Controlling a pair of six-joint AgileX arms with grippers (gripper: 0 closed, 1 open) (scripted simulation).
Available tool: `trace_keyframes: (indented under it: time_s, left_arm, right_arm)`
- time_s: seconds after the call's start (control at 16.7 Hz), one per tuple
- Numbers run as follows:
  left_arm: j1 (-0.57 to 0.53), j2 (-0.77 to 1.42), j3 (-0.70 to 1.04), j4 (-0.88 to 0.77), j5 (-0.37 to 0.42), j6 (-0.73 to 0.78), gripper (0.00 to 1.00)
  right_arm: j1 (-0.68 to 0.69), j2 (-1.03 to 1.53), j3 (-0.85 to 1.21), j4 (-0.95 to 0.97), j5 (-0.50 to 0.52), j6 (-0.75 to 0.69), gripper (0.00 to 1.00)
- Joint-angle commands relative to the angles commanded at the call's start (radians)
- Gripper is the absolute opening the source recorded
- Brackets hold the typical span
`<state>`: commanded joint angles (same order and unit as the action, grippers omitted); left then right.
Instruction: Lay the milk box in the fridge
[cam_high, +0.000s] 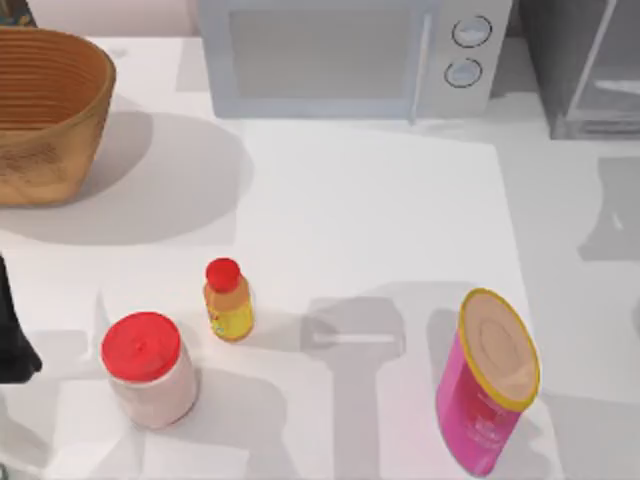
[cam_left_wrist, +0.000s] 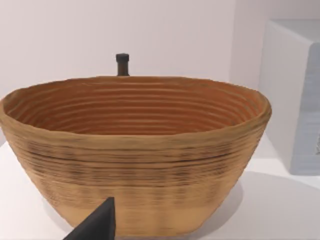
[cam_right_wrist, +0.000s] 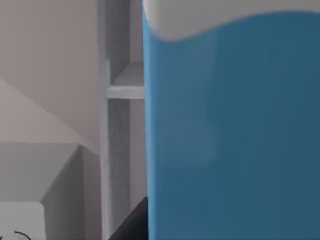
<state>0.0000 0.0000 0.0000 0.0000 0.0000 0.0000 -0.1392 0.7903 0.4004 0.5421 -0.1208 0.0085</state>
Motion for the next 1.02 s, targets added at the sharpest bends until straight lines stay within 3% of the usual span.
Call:
trace_keyframes:
  time_s: [0.54, 0.78, 1.02]
  left_arm:
    - [0.000, 0.000, 0.000, 0.000, 0.000, 0.000, 1.00]
    - [0.000, 0.000, 0.000, 0.000, 0.000, 0.000, 1.00]
    - [0.000, 0.000, 0.000, 0.000, 0.000, 0.000, 1.00]
  right_arm:
    - [-0.117, 1.045, 0.365, 0.489, -0.086, -0.006, 0.00]
    - [-0.137, 1.286, 0.505, 0.629, -0.121, 0.006, 0.00]
    - [-0.141, 1.362, 0.568, 0.677, -0.137, 0.017, 0.00]
